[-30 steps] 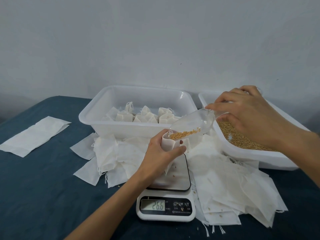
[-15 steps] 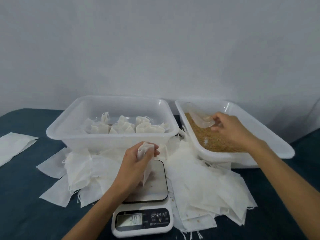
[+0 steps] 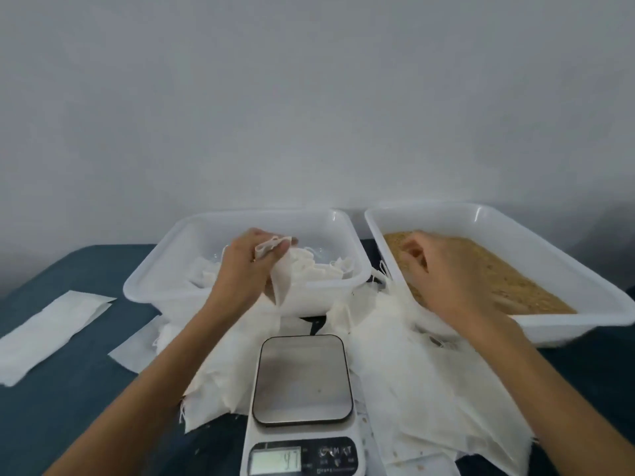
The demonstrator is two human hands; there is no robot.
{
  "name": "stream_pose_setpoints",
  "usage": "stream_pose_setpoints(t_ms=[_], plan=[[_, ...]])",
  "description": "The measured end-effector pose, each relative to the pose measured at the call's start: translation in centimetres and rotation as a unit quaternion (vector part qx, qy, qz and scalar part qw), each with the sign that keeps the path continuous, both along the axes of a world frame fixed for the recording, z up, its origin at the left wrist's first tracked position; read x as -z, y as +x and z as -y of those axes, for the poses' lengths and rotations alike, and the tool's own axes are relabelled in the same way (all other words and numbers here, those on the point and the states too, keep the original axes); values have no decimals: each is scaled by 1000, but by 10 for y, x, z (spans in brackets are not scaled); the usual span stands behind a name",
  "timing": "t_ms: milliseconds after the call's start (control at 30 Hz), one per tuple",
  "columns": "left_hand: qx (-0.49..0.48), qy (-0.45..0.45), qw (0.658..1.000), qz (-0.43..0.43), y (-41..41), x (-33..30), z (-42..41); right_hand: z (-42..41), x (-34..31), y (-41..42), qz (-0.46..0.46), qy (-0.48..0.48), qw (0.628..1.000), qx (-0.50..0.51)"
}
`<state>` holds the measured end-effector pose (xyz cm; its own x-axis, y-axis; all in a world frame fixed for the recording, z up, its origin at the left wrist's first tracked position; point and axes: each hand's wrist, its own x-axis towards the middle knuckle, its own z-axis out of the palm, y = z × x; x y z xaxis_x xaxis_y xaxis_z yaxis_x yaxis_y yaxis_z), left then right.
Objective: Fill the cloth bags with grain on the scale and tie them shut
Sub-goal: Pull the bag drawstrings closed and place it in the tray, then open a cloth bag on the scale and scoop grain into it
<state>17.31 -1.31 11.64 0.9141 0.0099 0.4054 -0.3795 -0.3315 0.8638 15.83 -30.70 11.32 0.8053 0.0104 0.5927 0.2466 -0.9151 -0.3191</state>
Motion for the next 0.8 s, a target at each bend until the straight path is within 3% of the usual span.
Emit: stream_pose_setpoints(t_ms=[133,300,400,500,567,667,800], plan=[[-100,-5,995,-12,68,-26,-11,-73,17,-41,-61,126,977,-158],[-75,19,996,-49,125,-23,13,-87,36,-47,-105,109,970,-188],[-77,164,983,-28,146,-9,49,-84,45,-42,-113,74,974,-183],[-31,366,929,-48,150,13,83,-76,55,-35,-146,51,975,-160],[1,418,906,-68,152,25,96,-69,60,-29,-173,63,972,-143],[17,434,898,-65,148,30,105,-63,59,-23,-174,83,971,-138],[-31,371,928,6,118,17,101,-48,30,-25,-105,289,931,-198]])
